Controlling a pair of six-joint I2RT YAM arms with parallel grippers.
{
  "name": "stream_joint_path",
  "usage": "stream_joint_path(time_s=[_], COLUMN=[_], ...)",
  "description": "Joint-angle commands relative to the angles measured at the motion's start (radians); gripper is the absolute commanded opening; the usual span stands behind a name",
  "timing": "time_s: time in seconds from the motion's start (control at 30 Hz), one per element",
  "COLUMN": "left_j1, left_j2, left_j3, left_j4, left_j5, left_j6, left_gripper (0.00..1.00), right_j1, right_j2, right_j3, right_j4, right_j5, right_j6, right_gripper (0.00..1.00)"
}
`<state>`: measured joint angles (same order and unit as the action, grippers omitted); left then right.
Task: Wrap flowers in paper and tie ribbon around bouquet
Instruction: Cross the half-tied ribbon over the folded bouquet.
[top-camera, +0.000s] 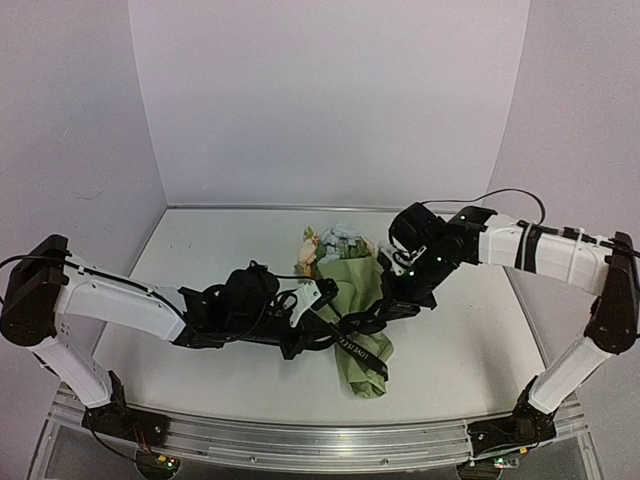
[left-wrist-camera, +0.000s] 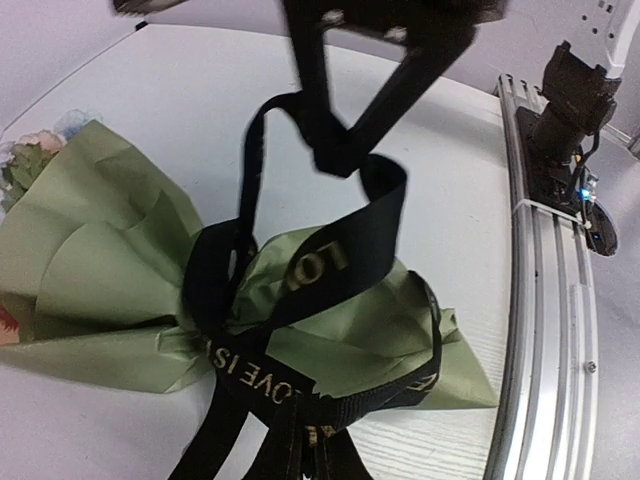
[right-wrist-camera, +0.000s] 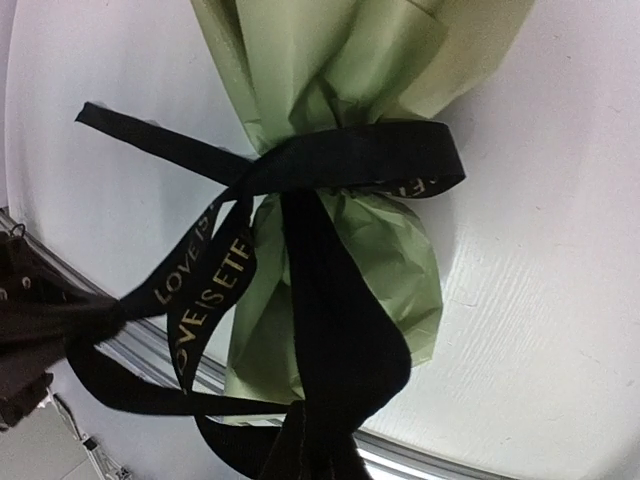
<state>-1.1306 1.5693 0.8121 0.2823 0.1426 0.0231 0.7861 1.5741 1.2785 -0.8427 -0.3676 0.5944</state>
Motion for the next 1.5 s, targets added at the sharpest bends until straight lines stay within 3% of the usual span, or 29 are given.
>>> stream_joint_path(time_s=[0.0,0.33,0.63,0.9,1.17,1.47], left_j1=[-0.038,-0.07,-0.071,-0.063,-0.035,0.027], left_j2=[0.032,0.252,0.4,0.259,0.048,0.061], left_j3=[0.114,0.358,0.497,0.351,0.154,0.162], left_j4=[-0.042,-0.125,-0.146,0.016,0.118,0.048], left_j5=[0.056,0.124,0.071,0.021,-0.047,-0.109], left_j6=[-0.002,0.059,0.03,-0.084,-0.151,-0.064], left_gripper=[0.05,0.1,0.18,0.54,0.56,0.55], right_j1=[-0.03,-0.11,-0.131,-0.13,-0.125,-0.105], right_j2=[0.125,0.274,0.302,0.295,0.259,0.236], right_j3=[0.142,0.287,0.337,0.339,0.315,0.326], right_j4=[-0.112,-0.119,-0.177,-0.184,-0.183,-0.181], right_j5=[-0.104,-0.239,-0.264,-0.27,-0.273,-0.267], right_j6=[-0.025,0.04,0.021,0.029,0.063,0.12], right_gripper=[0.0,0.0,0.0,0.0,0.0,0.0])
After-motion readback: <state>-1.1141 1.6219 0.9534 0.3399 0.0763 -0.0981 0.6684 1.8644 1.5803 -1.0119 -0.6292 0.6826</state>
